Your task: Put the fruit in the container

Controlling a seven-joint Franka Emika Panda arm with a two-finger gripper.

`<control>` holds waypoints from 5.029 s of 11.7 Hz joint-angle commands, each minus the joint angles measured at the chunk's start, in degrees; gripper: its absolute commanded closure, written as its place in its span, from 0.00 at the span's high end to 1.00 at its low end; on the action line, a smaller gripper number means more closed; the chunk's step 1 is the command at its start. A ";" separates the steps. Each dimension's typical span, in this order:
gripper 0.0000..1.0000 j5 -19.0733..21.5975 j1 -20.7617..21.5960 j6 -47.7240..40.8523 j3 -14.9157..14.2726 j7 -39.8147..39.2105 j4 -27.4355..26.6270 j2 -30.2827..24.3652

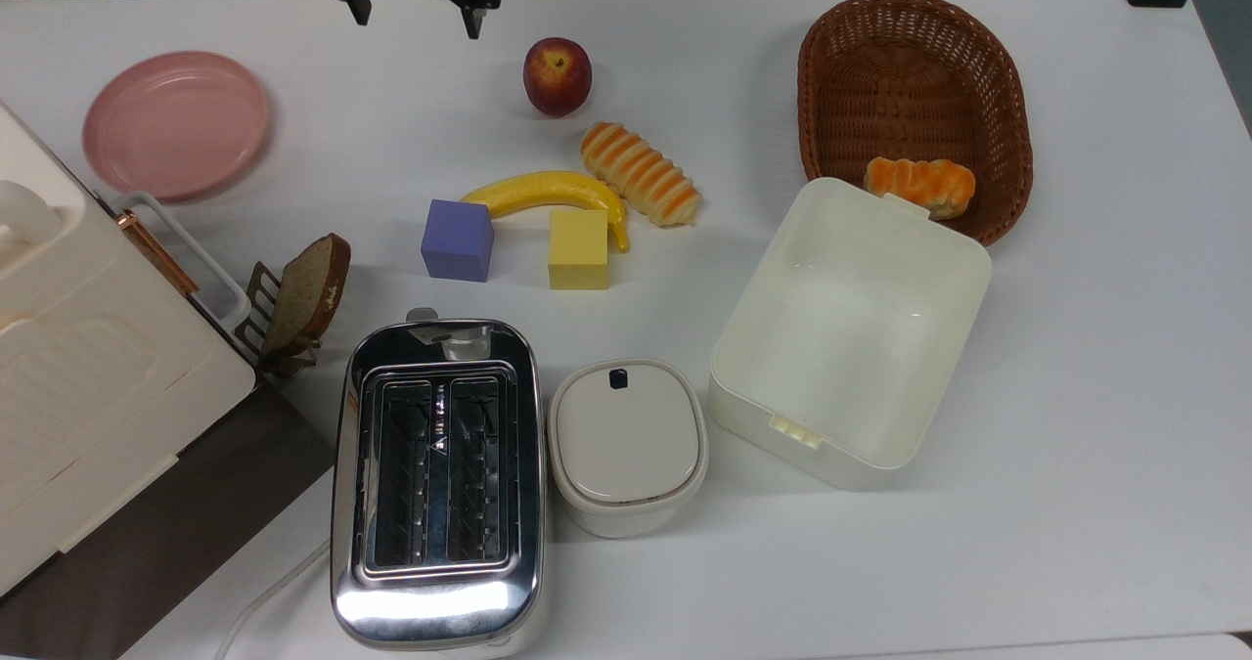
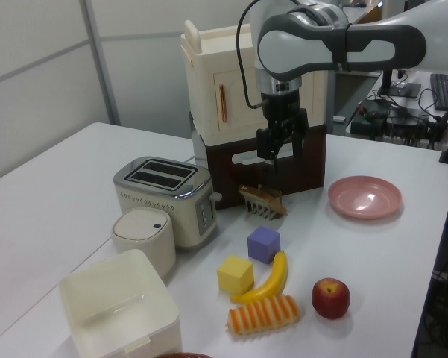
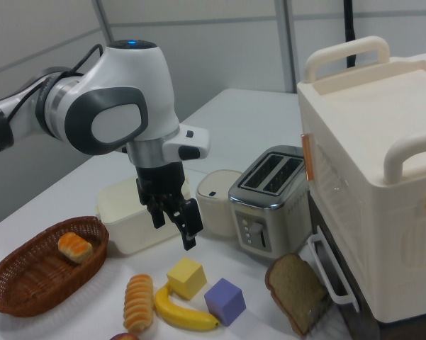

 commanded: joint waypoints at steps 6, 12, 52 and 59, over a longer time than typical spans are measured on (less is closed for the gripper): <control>1.00 1.12 -0.30 -0.56 0.61 -1.31 -0.22 0.07; 1.00 0.77 1.63 -0.39 0.61 -1.57 -2.40 0.52; 0.14 6.39 27.37 36.85 -1.23 38.40 4.26 17.29; 0.72 0.42 29.75 40.83 -2.11 46.50 9.45 28.38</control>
